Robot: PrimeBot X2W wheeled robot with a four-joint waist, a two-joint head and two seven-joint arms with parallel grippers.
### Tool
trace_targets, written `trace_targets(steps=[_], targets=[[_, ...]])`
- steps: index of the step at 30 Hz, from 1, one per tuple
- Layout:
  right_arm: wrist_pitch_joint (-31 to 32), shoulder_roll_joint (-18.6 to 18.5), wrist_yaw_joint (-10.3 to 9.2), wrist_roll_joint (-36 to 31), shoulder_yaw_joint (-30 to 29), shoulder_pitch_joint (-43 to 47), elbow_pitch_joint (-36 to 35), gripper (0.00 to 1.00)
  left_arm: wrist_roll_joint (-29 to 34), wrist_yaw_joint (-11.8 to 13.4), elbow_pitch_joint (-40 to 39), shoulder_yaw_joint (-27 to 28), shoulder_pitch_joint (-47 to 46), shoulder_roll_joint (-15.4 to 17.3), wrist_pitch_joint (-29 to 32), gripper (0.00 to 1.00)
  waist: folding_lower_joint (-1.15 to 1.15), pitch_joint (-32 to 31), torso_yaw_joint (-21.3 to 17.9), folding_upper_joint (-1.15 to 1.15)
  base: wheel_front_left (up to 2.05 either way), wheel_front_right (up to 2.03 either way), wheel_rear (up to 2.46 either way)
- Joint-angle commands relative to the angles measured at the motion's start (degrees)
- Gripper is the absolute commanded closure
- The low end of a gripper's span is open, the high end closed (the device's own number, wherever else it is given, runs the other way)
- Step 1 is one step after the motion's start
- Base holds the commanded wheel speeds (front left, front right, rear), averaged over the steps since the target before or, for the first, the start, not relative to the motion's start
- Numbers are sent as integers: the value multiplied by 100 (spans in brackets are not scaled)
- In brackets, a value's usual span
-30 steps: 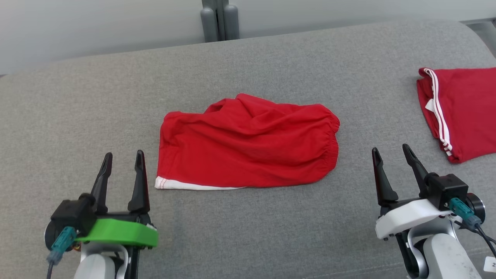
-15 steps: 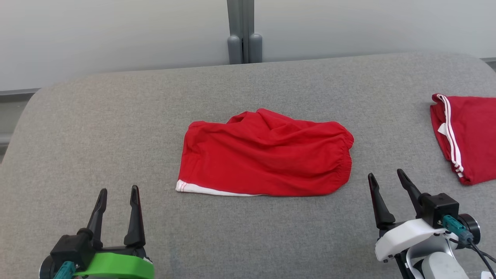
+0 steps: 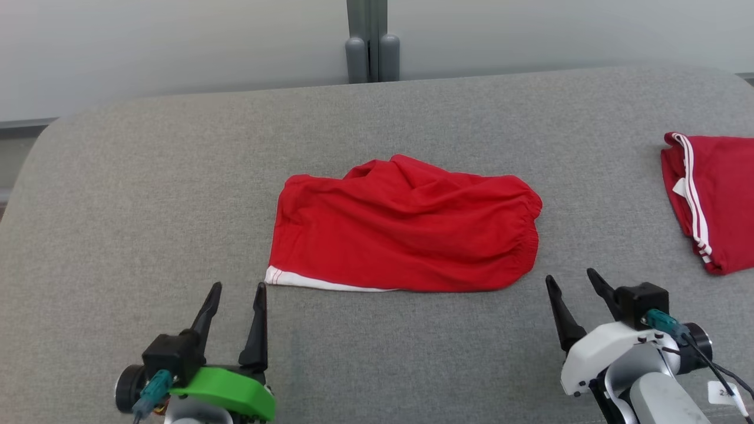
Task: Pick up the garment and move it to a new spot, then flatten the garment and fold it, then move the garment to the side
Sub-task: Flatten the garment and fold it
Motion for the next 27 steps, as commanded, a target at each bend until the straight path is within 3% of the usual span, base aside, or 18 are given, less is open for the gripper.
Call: trace_targets(steps=[1, 8, 12, 17, 27], targets=[[71, -22, 0, 68, 108, -178, 156, 0, 30, -13, 215, -93, -228, 58, -15, 0, 0, 161, -6, 0, 0, 0, 0], [200, -66, 0, 226, 724, -919, 1050, 0, 59, -13, 1359, -587, -1097, 131, -16, 0, 0, 571, -52, 0, 0, 0, 0], [92, -43, 0, 303, 1071, -1306, 1445, 0, 134, -11, 1863, -546, -1502, 119, -15, 0, 0, 783, -91, 0, 0, 0, 0], [-201, 94, 0, 471, 1273, -1703, 1991, 0, 190, 162, 2387, -348, -1902, 64, -15, 0, 0, 1011, -110, 0, 0, 0, 0], [-654, 6, 11, 463, 2030, -1935, 2308, 0, 89, 46, 2894, -516, -2164, 14, -3, 0, 0, 1139, -80, 0, 0, 0, 0]])
